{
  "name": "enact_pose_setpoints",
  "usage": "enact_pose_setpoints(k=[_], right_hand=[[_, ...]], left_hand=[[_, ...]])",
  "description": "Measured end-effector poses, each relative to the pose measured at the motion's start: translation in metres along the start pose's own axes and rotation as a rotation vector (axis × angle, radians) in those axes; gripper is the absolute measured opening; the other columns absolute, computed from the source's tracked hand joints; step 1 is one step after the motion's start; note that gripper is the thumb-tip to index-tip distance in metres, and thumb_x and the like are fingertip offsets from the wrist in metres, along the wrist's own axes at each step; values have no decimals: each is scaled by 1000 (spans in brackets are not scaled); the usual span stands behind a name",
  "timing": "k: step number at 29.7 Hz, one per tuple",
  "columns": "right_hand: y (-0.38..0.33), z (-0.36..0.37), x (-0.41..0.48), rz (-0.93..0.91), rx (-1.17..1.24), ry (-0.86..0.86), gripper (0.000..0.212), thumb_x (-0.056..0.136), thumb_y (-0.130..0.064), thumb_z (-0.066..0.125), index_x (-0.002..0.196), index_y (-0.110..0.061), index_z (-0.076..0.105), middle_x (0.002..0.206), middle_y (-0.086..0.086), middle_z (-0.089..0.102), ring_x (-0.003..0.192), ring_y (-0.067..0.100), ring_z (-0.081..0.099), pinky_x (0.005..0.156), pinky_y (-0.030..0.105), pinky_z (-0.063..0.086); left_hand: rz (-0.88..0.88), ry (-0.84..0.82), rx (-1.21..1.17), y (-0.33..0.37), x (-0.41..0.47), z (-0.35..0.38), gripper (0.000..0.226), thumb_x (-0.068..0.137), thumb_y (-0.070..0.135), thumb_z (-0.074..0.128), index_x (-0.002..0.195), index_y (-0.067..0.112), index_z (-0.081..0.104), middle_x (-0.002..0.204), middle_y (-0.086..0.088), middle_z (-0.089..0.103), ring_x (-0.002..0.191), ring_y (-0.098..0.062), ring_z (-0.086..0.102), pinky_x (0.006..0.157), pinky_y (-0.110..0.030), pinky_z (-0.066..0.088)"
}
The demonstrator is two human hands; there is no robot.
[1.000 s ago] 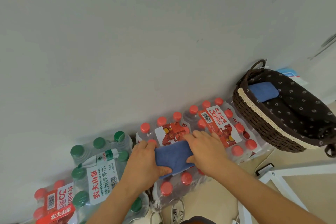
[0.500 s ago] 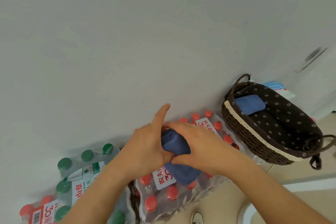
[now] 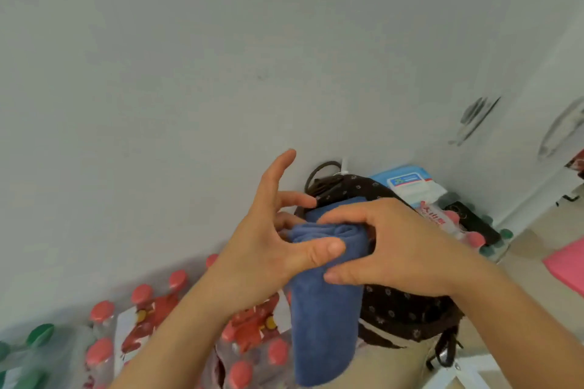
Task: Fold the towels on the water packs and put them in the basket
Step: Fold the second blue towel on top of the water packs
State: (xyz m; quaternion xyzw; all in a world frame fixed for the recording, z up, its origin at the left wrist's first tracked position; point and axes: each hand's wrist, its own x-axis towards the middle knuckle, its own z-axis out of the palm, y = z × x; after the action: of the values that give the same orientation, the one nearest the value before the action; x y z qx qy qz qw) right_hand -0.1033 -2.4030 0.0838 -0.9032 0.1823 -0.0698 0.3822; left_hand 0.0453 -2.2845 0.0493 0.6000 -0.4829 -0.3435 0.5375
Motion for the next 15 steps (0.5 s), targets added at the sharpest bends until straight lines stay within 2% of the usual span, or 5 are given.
enact_pose_setpoints(k=[3,5,10,13,15], right_hand=[[38,-24,-7,49,231,188,35,66,-17,85,95,-27,68,91,-12,71,86,1,66,75,15,51],[66,-39,-7,90,475,272,31,63,-14,76,91,-21,67,84,-6,71,81,5,66,73,19,53],[134,-59,1,258,788,177,49,54,-12,65,103,-12,65,89,4,68,86,15,64,75,28,50],[155,-65,2,309,672,42,60,56,-20,74,113,-33,61,106,-1,69,99,14,66,85,31,51],[164,-69,5,303,589,16,50,71,-23,79,116,-36,60,108,-6,70,102,9,66,90,29,51]], left_hand=[[-63,-197,-4,-8,19,28,110,62,40,85,144,48,12,132,20,52,120,0,53,94,-23,48],[-101,-254,67,-12,26,42,96,69,27,85,140,47,24,129,27,52,117,4,53,90,-21,49],[-178,43,40,-24,48,58,47,75,39,75,118,38,55,109,7,63,98,-11,65,81,-29,56],[-166,106,107,-29,59,66,22,89,31,64,110,31,59,103,9,66,94,-10,65,79,-26,55],[-172,94,223,-35,65,71,13,93,28,58,106,30,60,98,12,66,90,-6,64,76,-23,54]])
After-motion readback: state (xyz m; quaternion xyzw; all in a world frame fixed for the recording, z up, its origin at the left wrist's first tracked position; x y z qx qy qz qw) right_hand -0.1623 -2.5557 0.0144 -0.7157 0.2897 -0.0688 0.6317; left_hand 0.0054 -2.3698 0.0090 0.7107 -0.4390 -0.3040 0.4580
